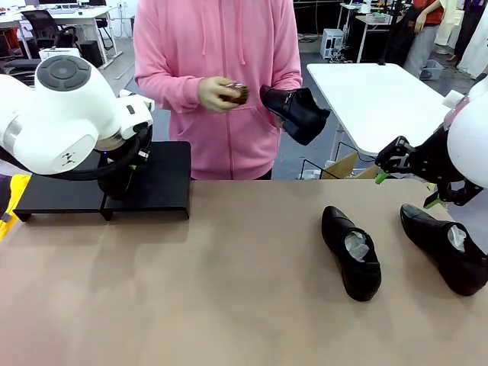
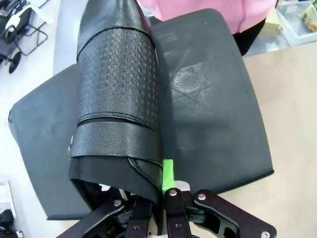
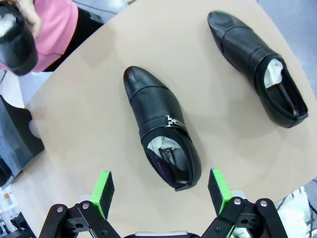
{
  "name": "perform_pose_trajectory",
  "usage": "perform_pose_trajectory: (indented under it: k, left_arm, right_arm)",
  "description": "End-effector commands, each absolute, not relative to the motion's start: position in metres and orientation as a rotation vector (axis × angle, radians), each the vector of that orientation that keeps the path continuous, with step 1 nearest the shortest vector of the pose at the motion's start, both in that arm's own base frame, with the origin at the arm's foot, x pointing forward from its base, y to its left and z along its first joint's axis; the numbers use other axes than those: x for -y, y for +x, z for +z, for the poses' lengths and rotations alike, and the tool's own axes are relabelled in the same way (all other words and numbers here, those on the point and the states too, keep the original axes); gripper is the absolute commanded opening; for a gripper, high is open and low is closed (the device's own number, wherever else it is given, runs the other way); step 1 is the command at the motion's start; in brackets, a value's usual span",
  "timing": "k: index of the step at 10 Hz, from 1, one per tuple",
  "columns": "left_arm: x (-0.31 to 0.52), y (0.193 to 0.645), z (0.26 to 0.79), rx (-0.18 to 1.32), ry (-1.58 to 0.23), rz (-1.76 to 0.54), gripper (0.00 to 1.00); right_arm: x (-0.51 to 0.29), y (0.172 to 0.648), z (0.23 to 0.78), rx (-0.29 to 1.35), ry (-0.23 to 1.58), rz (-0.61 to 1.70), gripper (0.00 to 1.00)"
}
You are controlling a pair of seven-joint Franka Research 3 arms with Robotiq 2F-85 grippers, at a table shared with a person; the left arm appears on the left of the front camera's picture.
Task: Organize the shoes by placing them on the stand.
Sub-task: Place the Shoe from the middle of the table onto the Shoes Stand.
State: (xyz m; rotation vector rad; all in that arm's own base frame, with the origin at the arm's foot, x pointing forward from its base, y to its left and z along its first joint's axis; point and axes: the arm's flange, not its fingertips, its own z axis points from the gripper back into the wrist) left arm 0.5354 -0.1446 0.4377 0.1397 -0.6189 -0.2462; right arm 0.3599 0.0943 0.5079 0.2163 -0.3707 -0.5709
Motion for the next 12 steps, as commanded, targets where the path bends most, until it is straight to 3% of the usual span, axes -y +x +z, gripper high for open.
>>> perform_pose_trajectory:
  k: [1, 12]
  left_arm:
    - [0.147, 0.542, 0.435, 0.647, 0.155, -0.216, 0.0]
    - [0.145, 0.543, 0.43, 0.63, 0.197, -0.209, 0.0]
  right_arm:
    - [-0.094, 0.362, 0.508, 0.377, 0.235, -0.566, 1.0]
    - [-0.094, 0.362, 0.508, 0.377, 0.235, -0.566, 1.0]
